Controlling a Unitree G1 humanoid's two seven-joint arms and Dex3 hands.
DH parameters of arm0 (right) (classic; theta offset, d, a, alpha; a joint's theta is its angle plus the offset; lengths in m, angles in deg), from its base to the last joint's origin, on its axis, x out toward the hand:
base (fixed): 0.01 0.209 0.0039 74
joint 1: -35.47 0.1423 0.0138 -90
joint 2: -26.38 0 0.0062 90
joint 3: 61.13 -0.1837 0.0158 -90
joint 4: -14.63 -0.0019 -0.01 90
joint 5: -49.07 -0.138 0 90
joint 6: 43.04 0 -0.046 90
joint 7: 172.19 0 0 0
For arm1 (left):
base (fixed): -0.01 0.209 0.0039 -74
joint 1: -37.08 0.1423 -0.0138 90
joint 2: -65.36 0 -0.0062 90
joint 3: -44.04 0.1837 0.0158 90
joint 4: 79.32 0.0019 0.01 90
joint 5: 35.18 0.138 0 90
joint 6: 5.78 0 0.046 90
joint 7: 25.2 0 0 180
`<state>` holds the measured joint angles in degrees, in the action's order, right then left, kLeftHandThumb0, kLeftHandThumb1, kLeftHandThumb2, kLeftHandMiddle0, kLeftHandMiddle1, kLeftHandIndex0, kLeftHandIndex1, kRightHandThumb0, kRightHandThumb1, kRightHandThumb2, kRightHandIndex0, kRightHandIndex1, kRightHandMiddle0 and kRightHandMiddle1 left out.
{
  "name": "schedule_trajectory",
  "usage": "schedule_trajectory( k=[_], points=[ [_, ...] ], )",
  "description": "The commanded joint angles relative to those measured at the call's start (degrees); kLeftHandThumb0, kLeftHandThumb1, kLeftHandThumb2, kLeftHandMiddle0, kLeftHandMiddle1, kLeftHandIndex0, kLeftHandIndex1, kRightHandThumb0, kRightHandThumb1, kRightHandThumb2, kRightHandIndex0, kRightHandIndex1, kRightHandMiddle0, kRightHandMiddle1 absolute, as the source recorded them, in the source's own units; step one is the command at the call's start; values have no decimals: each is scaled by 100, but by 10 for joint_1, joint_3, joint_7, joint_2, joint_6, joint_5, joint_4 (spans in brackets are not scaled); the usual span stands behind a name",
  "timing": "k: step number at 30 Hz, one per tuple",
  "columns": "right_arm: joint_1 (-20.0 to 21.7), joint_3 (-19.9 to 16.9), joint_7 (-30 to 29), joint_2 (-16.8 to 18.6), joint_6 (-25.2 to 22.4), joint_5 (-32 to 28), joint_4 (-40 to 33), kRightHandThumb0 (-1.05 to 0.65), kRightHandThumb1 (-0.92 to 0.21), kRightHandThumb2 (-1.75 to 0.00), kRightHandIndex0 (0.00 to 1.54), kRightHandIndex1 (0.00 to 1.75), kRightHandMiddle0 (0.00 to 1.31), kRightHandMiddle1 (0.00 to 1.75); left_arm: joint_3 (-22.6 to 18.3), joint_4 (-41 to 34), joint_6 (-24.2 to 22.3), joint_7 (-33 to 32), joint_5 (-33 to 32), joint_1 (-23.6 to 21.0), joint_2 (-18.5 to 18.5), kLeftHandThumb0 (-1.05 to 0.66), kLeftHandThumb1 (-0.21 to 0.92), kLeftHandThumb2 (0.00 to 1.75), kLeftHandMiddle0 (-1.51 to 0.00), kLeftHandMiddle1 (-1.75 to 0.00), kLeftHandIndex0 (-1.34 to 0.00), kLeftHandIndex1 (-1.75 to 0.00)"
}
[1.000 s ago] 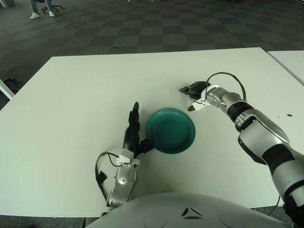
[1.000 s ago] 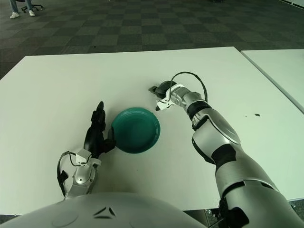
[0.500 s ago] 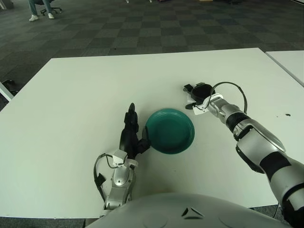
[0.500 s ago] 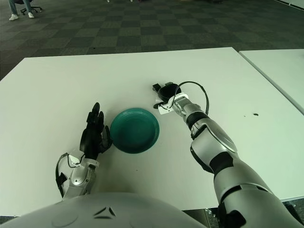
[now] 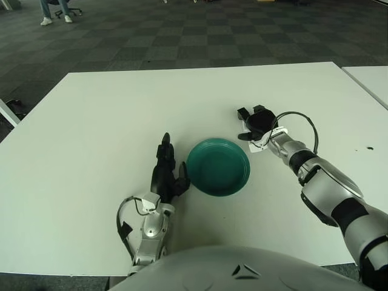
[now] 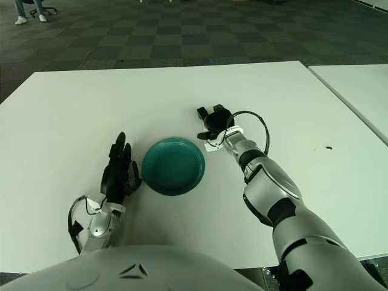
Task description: Put the charger into the plate.
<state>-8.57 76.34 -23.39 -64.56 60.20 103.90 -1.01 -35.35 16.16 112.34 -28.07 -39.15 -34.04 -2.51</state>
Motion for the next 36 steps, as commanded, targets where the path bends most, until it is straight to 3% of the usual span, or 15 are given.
schedule_trajectory(
  k=[1,11,26,32,36],
  points=[
    [-49,5,24,-7,-1,2,26,-39,-65,-89,71,175,37,175,-9,18,7,7,-1,-6,6,-93,92,92,-1,0,0,-23],
    [-52,-12,43,-4,-9,-19,23,-40,-63,-91,77,175,38,175,-14,30,17,22,-6,-8,6,-93,92,92,-1,0,0,-23],
    [-40,11,10,-17,17,0,12,-41,-58,-98,88,175,42,175,-19,35,26,22,-3,-10,14,-94,92,92,-3,-1,0,-25],
    [-24,-3,13,-42,41,-16,-16,-42,-53,-104,93,175,45,175,-17,27,24,27,-12,-3,15,-95,92,92,-2,0,0,-24],
    [-7,-31,35,-69,55,-38,-50,-44,-46,-113,99,175,50,175,-15,21,21,31,-24,0,19,-96,92,92,-1,0,0,-22]
  ],
)
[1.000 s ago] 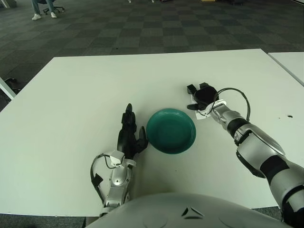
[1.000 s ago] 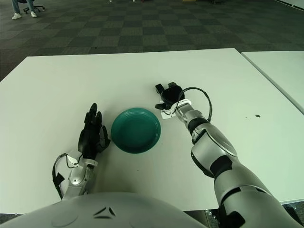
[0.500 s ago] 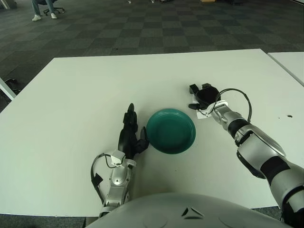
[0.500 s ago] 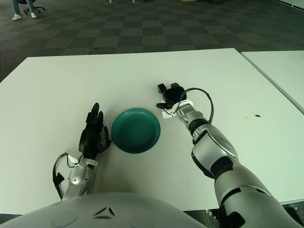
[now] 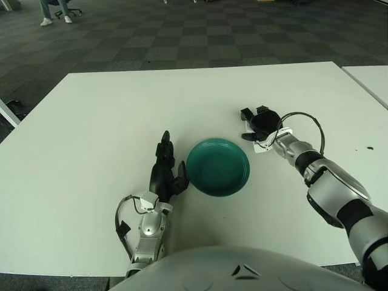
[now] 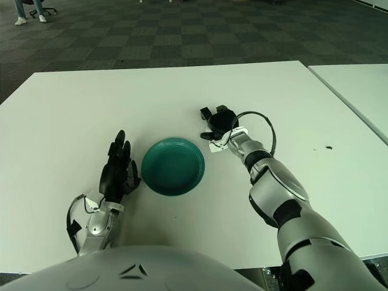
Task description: Put the charger into the plate.
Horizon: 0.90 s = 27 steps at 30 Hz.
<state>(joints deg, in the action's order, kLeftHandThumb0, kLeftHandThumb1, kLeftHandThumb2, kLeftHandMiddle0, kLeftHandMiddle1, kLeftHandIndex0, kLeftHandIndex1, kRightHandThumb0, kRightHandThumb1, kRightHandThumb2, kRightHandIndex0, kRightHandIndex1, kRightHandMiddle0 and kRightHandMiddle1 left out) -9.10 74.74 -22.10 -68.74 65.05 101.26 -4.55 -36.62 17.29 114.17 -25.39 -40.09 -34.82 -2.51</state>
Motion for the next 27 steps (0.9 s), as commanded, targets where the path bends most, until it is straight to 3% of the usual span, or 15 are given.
schedule_trajectory(
  k=[1,4,8,14,22,27],
  points=[
    [0,-19,27,-31,8,-13,-21,-44,-46,-114,100,175,50,175,-2,9,3,5,-16,9,20,-96,92,92,-1,0,0,-22],
    [13,-31,50,-50,21,-15,-51,-44,-44,-116,102,175,52,175,-1,5,1,7,-21,11,20,-97,92,91,-1,0,0,-21],
    [15,-62,102,-93,36,-25,-185,-45,-43,-117,102,175,53,175,2,-2,-4,4,-22,12,25,-97,92,90,-1,0,0,-21],
    [-36,-114,176,-135,32,-53,-374,-46,-39,-122,102,175,55,175,2,-8,-10,-10,-15,11,29,-97,92,88,-1,0,0,-26],
    [-91,-132,237,-136,11,-49,-504,-48,-32,-131,101,175,61,175,-4,-11,3,-30,22,5,18,-97,92,90,-7,-2,0,-42],
    [-107,-149,275,-137,6,-53,-541,-50,-28,-136,103,175,64,175,-2,-20,-2,-35,32,9,15,-98,92,90,-9,-2,0,-49]
  ],
)
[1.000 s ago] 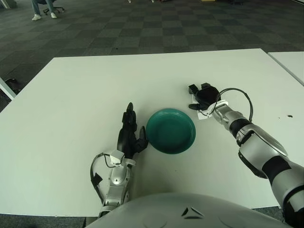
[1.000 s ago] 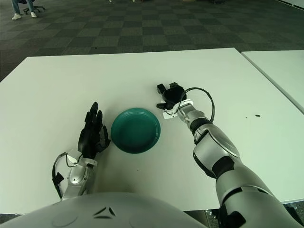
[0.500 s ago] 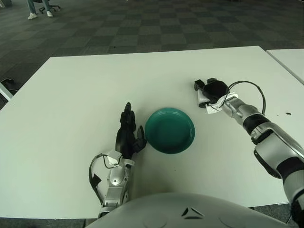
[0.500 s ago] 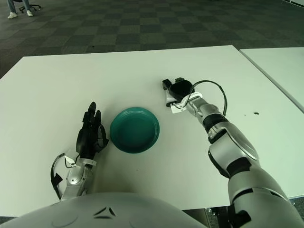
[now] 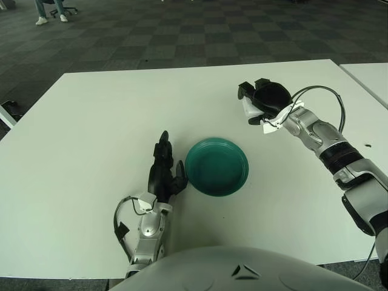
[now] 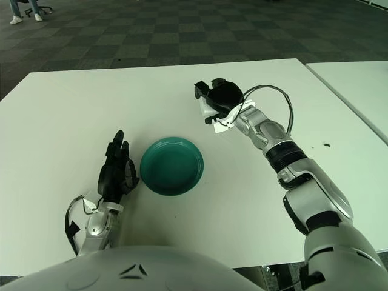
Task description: Put the charger into the plate.
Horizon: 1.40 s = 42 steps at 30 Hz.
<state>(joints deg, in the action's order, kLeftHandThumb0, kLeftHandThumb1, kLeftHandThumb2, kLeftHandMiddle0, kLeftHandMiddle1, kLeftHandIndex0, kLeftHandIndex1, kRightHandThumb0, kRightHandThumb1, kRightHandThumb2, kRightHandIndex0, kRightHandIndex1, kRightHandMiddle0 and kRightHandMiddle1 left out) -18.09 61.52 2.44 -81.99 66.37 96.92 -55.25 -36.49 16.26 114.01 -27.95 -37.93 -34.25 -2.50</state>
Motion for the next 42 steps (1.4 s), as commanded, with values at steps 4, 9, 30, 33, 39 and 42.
schedule_trajectory(
  k=[4,9,30,33,39,42],
  points=[
    [-25,-28,71,-7,-7,-10,-74,-50,-27,-137,104,175,65,175,-2,-16,-5,-16,16,9,16,-97,92,90,-10,-1,0,-52],
    [-35,-38,140,-2,-5,-20,-147,-49,-30,-134,104,175,63,175,-1,-25,-12,-31,38,14,15,-95,92,91,-10,-1,0,-49],
    [-94,-35,297,42,-8,-50,-314,-47,-34,-129,99,175,59,175,0,-13,-22,-28,14,4,23,-95,92,92,-6,0,0,-36],
    [-100,-28,300,48,3,-50,-309,-47,-35,-126,99,175,58,174,-1,-12,-29,-30,16,2,19,-95,92,92,-5,0,0,-36],
    [-121,-6,313,73,7,-33,-315,-45,-40,-116,98,175,58,168,-2,-26,-46,-30,21,5,11,-94,92,95,-6,0,0,-38],
    [-132,14,302,87,14,-7,-310,-45,-42,-112,99,175,59,165,-2,-29,-45,-27,20,5,11,-93,92,95,-6,-1,0,-35]
  ],
)
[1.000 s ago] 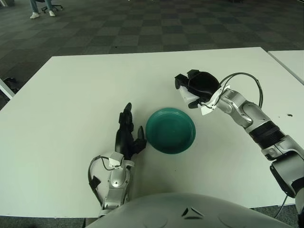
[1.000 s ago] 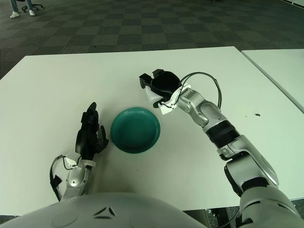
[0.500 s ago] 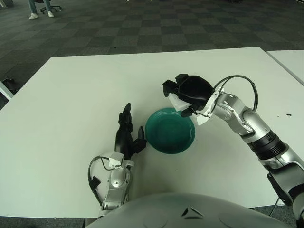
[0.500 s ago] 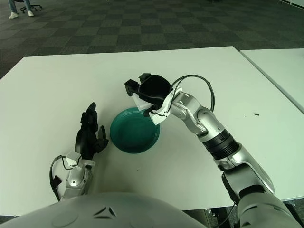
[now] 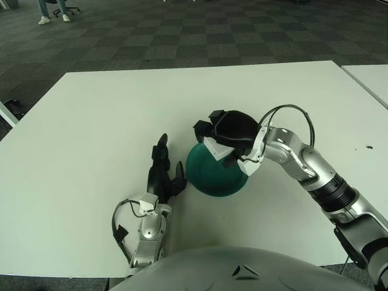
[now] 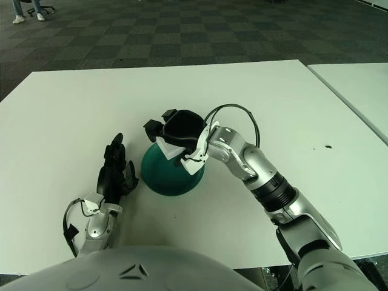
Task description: Put the charger into the plate.
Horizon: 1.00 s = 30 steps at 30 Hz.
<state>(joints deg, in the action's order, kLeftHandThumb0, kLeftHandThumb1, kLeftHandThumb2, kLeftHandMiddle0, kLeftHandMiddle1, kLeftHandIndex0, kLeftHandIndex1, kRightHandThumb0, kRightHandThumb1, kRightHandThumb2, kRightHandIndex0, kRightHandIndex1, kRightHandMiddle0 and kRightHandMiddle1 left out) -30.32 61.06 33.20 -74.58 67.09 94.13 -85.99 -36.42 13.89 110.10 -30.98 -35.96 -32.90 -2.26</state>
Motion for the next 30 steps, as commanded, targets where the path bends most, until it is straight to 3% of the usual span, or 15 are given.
schedule_trajectory(
  k=[1,9,14,19,26,30],
  points=[
    [-12,26,-13,17,14,29,6,-45,-43,-110,99,175,59,164,-2,-5,-3,5,-1,-9,8,-93,92,95,-6,0,0,-34],
    [-6,43,-29,33,63,23,62,-44,-45,-105,100,175,60,160,0,-15,2,17,5,-12,-1,-93,92,96,-2,0,0,-16],
    [-29,28,-19,49,35,5,64,-44,-44,-103,107,175,63,157,11,-70,-45,27,14,5,-11,-96,92,98,0,0,0,-7],
    [-22,25,4,47,14,2,80,-44,-46,-94,109,175,67,148,15,-88,-82,26,14,11,-4,-99,92,99,0,0,0,-3],
    [0,40,34,45,13,18,116,-44,-48,-85,109,175,72,139,18,-87,-81,14,28,13,1,-100,92,99,0,0,0,-2],
    [9,43,8,39,26,44,143,-44,-49,-83,109,175,72,138,19,-87,-71,13,37,14,-2,-100,92,99,0,0,0,-2]
  ],
)
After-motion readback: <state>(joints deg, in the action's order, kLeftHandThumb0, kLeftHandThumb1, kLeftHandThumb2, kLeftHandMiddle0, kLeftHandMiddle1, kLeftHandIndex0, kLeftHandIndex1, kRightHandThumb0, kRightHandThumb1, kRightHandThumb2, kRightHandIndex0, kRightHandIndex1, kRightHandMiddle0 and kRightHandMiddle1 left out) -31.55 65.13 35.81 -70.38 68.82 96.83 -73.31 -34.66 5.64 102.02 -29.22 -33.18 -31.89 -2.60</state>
